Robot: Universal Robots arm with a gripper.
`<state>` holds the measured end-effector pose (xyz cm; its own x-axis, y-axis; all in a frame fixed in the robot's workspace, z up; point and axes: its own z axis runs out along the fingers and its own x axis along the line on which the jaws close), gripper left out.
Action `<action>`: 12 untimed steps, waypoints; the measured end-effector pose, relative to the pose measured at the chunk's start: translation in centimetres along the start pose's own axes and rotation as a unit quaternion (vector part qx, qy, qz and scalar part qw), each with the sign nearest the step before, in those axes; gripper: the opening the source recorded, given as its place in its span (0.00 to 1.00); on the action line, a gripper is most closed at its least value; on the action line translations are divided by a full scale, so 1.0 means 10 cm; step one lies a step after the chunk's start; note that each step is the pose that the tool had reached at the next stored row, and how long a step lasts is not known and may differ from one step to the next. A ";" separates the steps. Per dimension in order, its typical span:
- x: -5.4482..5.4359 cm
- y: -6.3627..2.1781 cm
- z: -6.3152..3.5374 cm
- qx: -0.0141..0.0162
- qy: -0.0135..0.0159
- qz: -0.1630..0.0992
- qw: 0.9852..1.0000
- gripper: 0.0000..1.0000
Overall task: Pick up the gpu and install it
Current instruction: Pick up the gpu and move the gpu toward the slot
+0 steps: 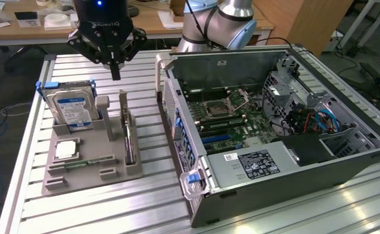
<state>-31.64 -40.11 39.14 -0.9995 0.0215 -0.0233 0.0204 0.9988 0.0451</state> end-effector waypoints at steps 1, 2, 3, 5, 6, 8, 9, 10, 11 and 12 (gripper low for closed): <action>0.00 0.000 0.000 0.000 0.000 0.000 1.000 0.11; 0.00 0.000 0.000 0.000 0.000 0.000 1.000 0.17; 0.00 0.000 0.000 0.000 0.000 0.000 1.000 0.24; 0.00 0.000 0.000 0.000 0.000 0.000 1.000 0.35; 0.00 0.000 0.000 0.000 0.000 0.000 1.000 0.35; 0.00 0.000 0.000 0.000 0.000 0.000 1.000 0.47; 0.00 0.000 0.000 0.000 0.000 0.000 1.000 0.47; 0.00 0.000 0.000 0.000 0.000 0.000 1.000 0.53; 0.00 0.000 0.000 0.000 0.000 0.000 1.000 0.58; 0.00 0.000 0.001 0.000 0.000 0.000 1.000 0.58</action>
<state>-31.64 -40.11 39.14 -0.9995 0.0215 -0.0233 0.0204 0.9988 0.0450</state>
